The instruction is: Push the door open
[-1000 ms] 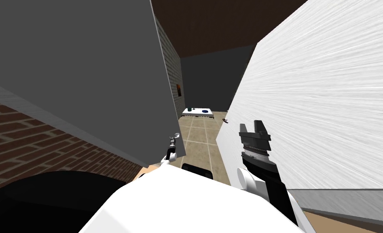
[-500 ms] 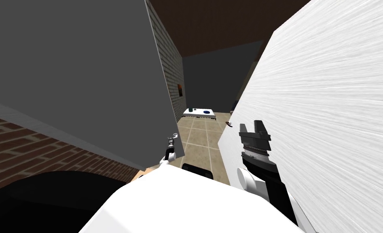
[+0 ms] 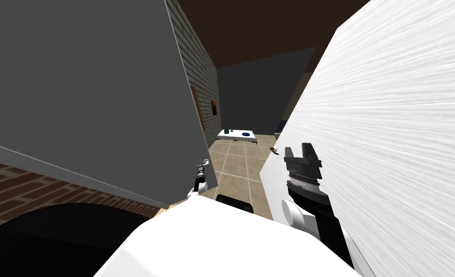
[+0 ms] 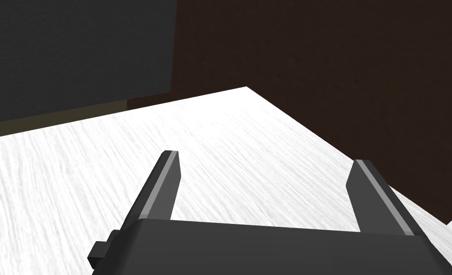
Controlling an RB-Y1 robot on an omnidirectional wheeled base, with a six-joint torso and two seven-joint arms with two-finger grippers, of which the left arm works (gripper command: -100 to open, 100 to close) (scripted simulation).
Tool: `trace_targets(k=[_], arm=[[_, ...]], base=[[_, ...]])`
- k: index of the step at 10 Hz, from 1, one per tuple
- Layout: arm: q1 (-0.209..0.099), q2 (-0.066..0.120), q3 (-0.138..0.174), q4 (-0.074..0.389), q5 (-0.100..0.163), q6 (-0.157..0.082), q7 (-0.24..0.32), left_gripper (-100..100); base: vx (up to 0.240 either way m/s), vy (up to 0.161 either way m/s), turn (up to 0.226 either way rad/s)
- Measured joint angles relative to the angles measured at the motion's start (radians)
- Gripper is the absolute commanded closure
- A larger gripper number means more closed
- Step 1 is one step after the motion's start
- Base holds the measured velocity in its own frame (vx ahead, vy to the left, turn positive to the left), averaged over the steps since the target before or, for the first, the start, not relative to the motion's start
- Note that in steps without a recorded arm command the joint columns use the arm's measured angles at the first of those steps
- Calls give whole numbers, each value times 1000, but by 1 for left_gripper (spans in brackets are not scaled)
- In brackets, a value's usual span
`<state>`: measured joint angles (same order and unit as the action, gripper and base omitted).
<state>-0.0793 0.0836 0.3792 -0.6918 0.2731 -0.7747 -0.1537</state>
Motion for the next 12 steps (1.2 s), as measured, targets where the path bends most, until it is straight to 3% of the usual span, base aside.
trace_targets(k=[1,3,5,7,8,9,12], arm=[[-9,6,10,21,10,-7,-5,100],[-5,6,33,20,33,-20,-19,100],[-12,23,49,45,51,-38,-19,100],[3,16,52,5,53,-23,-25,100],[13,17,63,8,67,-22,-28,100],[31,8,77,-16,81,-9,-41,100],[61,4,120,-55,126,-5,-68,100]], base=[[166,40,-50],[171,32,-48],[91,34,-10],[65,15,-49],[201,28,-50],[186,44,-40],[193,68,-67]])
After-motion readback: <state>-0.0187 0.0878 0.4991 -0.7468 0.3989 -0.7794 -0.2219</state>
